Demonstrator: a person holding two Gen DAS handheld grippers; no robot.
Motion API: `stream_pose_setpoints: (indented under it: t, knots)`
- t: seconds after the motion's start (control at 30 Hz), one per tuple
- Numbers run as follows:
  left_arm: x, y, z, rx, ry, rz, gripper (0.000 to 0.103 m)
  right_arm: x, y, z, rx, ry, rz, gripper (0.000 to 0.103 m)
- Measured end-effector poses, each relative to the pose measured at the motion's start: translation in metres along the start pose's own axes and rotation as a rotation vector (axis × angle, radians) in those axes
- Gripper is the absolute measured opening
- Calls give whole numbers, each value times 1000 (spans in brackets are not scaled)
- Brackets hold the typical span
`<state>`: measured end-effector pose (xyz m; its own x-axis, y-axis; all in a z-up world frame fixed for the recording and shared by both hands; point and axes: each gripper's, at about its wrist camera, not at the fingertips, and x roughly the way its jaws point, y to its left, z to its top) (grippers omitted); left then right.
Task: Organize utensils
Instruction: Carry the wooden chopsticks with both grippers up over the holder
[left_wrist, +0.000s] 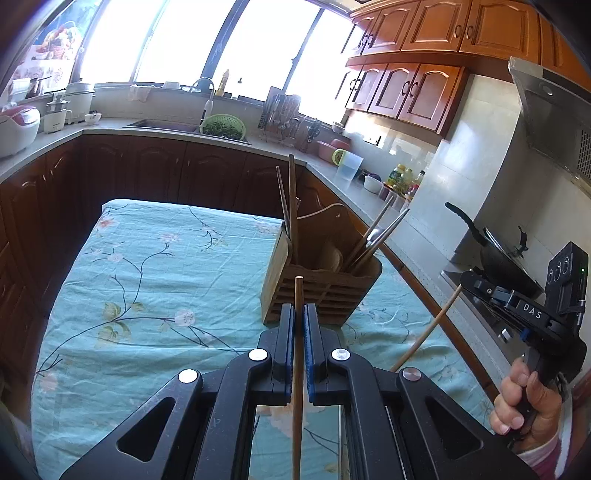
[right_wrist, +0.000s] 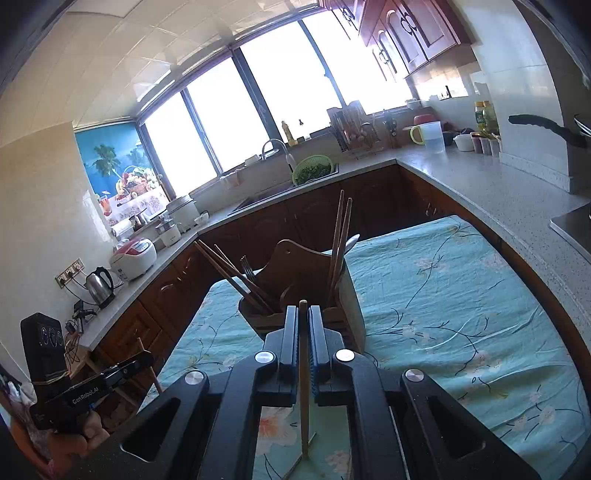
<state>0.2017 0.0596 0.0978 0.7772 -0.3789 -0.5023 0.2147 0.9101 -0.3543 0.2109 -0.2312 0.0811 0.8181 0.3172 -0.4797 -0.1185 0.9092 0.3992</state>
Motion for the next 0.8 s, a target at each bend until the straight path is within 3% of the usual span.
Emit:
stream_pose_setpoints:
  t: [0.8]
  knots:
    - [-7, 3, 20, 4, -104, -11, 3, -10, 1, 20, -12, -61, -9, 5]
